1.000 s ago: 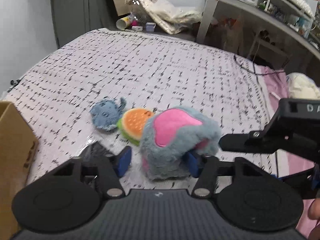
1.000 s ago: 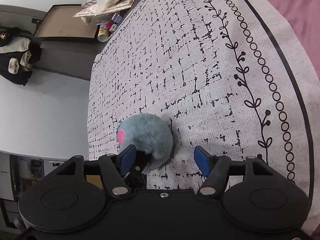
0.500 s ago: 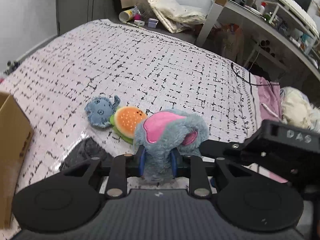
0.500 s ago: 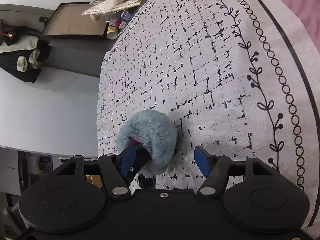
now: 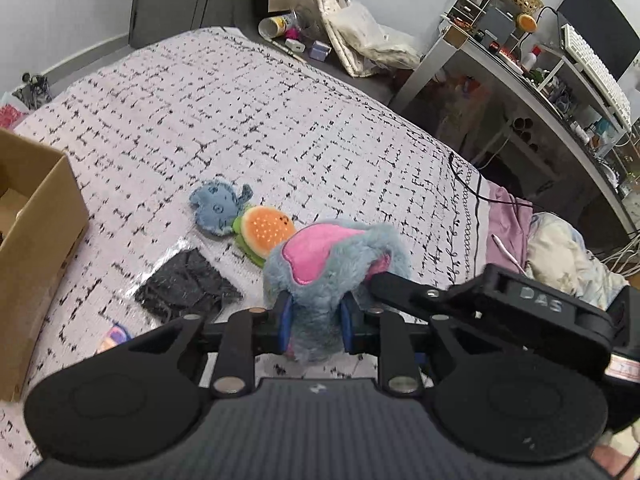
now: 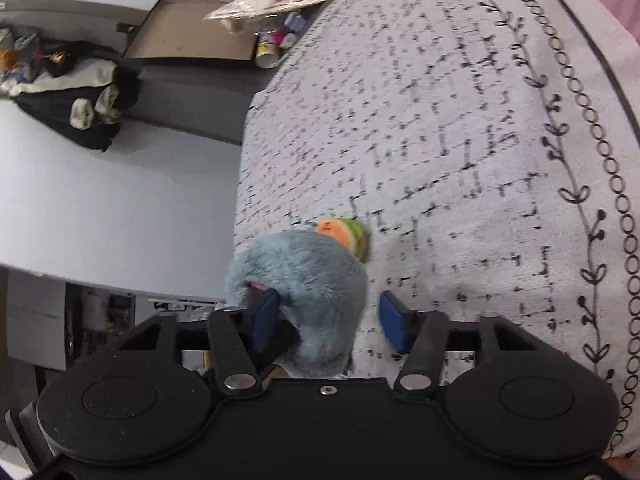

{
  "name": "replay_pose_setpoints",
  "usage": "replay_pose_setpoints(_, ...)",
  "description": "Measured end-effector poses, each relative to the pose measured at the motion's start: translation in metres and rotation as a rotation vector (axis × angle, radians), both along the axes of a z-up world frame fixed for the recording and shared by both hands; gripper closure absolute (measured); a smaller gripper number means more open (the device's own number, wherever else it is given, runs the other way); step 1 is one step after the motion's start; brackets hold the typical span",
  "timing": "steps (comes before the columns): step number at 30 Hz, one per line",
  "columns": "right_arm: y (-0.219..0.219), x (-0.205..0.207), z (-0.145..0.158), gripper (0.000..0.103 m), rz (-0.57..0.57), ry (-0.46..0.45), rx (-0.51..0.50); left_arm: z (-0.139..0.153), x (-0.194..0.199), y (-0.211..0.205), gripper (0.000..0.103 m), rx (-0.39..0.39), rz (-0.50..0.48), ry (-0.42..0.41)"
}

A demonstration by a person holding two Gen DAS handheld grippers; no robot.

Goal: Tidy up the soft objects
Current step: 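Lift the grey plush with both grippers and carry it over the box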

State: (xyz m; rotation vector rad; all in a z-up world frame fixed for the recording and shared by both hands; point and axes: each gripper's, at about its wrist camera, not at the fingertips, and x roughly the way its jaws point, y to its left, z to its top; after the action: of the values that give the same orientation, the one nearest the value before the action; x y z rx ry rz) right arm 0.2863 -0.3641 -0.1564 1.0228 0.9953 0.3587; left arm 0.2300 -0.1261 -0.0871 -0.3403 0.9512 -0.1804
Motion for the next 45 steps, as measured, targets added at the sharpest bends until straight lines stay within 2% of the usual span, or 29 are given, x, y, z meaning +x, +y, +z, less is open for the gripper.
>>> replay_pose_setpoints(1,0.003,0.000,0.001,0.070,0.009,-0.003,-0.005,0.002,-0.002,0.003,0.080,-0.004,0.003,0.005)
replay_pose_setpoints(2,0.005,-0.001,0.003,0.078,0.018,-0.014,-0.006,0.004,-0.004,0.005,0.080,0.003,0.004,-0.002)
replay_pose_setpoints(3,0.008,-0.001,0.005,0.081,0.029,-0.030,-0.011,0.006,-0.005,0.008,0.080,0.015,0.009,-0.012)
replay_pose_setpoints(8,0.021,-0.003,0.018,0.085,0.075,-0.099,-0.007,0.022,-0.010,0.026,0.080,0.030,0.019,-0.038)
replay_pose_setpoints(13,0.044,-0.007,0.033,0.085,0.110,-0.168,-0.037,0.035,-0.018,0.039,0.080,0.078,0.023,-0.081)
replay_pose_setpoints(20,0.067,-0.010,0.044,0.085,0.154,-0.216,-0.051,0.044,-0.024,0.062,0.080,0.086,0.043,-0.112)
replay_pose_setpoints(26,0.087,-0.012,0.051,0.085,0.177,-0.249,-0.082,0.044,-0.026,0.081,0.080,0.071,0.065,-0.121)
replay_pose_setpoints(33,0.122,-0.016,0.069,0.085,0.207,-0.352,-0.159,0.051,-0.032,0.108,0.080,0.064,0.085,-0.165)
replay_pose_setpoints(39,0.155,-0.018,0.074,0.085,0.250,-0.399,-0.214,0.047,-0.036,0.143,0.081,0.018,0.119,-0.169)
replay_pose_setpoints(45,0.195,-0.022,0.072,0.085,0.293,-0.430,-0.318,0.034,-0.039,0.176,0.081,-0.025,0.151,-0.148)
